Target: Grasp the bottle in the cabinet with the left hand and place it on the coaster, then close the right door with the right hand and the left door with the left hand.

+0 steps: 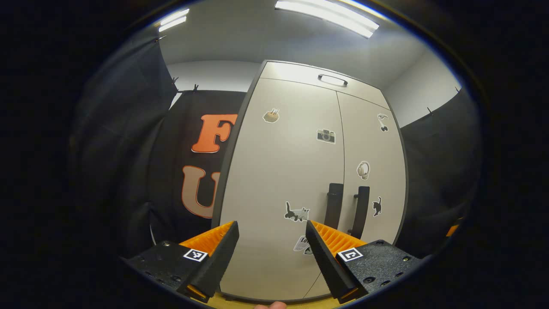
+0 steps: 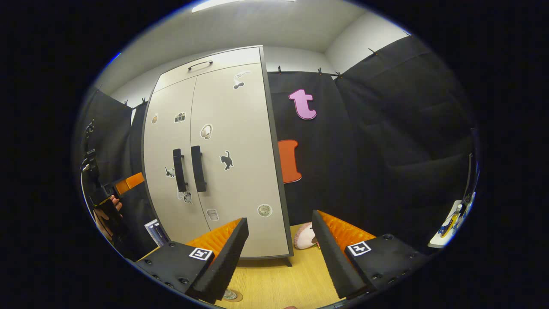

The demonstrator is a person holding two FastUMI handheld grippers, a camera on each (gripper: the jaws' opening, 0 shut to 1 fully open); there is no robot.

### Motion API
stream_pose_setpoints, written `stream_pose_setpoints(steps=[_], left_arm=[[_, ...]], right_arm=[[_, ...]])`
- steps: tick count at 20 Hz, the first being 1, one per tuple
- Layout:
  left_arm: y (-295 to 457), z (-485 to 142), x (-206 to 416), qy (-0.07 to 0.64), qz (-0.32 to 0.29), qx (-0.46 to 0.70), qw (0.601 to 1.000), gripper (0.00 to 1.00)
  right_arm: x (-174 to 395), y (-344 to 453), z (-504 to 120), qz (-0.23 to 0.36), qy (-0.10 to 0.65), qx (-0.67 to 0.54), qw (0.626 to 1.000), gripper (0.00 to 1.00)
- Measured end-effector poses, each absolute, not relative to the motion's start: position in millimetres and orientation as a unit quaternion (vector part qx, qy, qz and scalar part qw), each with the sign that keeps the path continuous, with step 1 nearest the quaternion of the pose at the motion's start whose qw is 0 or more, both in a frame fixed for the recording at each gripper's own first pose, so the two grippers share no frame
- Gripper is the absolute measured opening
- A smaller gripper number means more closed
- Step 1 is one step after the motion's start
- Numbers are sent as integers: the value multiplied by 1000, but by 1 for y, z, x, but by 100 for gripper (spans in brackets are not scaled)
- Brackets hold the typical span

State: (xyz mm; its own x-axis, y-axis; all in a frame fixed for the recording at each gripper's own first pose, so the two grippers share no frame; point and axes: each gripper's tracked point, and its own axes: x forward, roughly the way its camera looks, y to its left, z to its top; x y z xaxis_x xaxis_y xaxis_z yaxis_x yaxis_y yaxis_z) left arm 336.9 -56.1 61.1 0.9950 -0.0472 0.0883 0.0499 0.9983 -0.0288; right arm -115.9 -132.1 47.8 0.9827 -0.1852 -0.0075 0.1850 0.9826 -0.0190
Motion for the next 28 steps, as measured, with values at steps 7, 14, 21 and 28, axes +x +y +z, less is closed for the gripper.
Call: stream_pose_setpoints(steps=[7,14,21,28], left_arm=[[-17,63,274,-39,18,-20,999,95],[6,35,224,-21,41,-13,999,95],[14,9,196,5,49,-3,999,95],[5,6,190,9,24,5,1000,95]], right_arm=[[-98,-93,32,-45,7,-10,999,98],[-97,-77,19,-29,22,-17,999,98],[-102,-75,25,-26,14,-10,999,98],[-111,-83,22,-41,17,-26,999,98]])
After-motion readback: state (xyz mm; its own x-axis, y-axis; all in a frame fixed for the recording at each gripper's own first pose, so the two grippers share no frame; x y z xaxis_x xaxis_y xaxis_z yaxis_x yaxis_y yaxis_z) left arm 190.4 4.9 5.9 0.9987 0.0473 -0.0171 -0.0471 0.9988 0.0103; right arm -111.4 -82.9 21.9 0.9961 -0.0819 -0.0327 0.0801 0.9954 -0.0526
